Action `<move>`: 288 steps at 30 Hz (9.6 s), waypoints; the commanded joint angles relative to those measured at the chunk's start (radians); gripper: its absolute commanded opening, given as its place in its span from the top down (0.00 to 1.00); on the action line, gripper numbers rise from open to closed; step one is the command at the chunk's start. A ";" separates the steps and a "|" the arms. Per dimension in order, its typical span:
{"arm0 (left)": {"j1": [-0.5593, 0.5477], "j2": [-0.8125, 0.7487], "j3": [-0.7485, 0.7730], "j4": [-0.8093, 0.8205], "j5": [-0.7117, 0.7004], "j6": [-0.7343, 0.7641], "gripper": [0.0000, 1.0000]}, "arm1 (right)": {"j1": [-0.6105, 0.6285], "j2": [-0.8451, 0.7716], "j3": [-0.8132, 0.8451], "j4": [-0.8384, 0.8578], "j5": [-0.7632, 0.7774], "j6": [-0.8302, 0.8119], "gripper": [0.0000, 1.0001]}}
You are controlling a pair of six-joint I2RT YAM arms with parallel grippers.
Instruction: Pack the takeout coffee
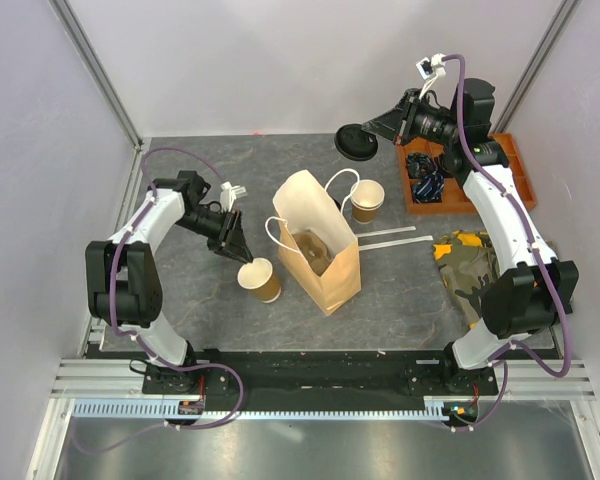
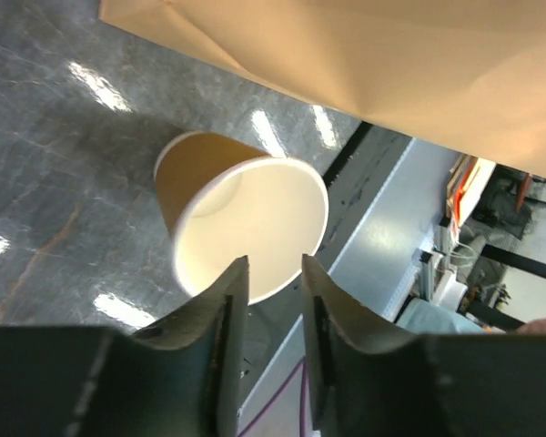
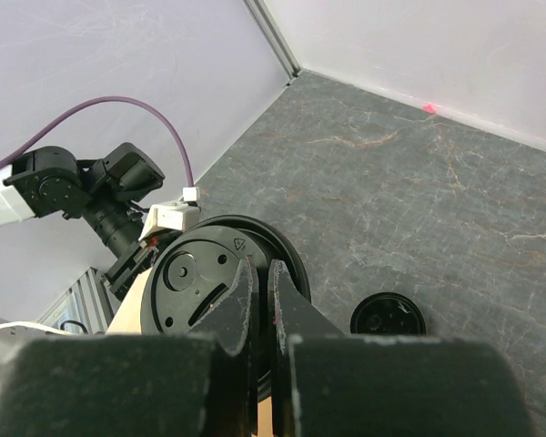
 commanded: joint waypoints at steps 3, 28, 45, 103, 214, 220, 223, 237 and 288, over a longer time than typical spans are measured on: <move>0.013 -0.012 -0.025 0.037 -0.071 0.045 0.58 | -0.005 -0.012 0.028 0.019 -0.006 -0.008 1.00; -0.332 0.250 1.020 -0.063 -0.545 -0.079 0.29 | -0.009 -0.012 0.049 0.000 0.026 -0.037 1.00; -0.245 0.294 1.121 -0.086 -0.700 -0.142 0.98 | -0.012 0.016 0.075 -0.027 0.052 -0.074 1.00; 0.334 0.043 1.069 0.040 -0.600 -0.291 0.04 | 0.549 -0.007 -0.377 0.194 0.037 -0.283 1.00; 0.231 -0.417 -0.580 0.618 0.507 -0.518 0.95 | 0.626 0.164 -0.492 0.526 -0.037 0.173 0.93; 0.174 -0.402 -0.589 0.776 0.401 -0.673 0.98 | 0.629 0.224 -0.482 0.541 -0.041 0.178 0.99; 0.165 -0.341 -0.621 0.807 0.346 -0.728 0.98 | 0.627 0.270 -0.459 0.565 -0.051 0.204 1.00; 0.191 -0.089 -0.660 0.785 0.134 -0.767 0.98 | 0.589 0.490 -0.451 0.546 -0.046 0.271 1.00; 0.121 -0.192 -0.612 0.836 0.134 -0.811 0.98 | 0.787 0.146 -0.089 -0.384 0.529 -0.576 0.99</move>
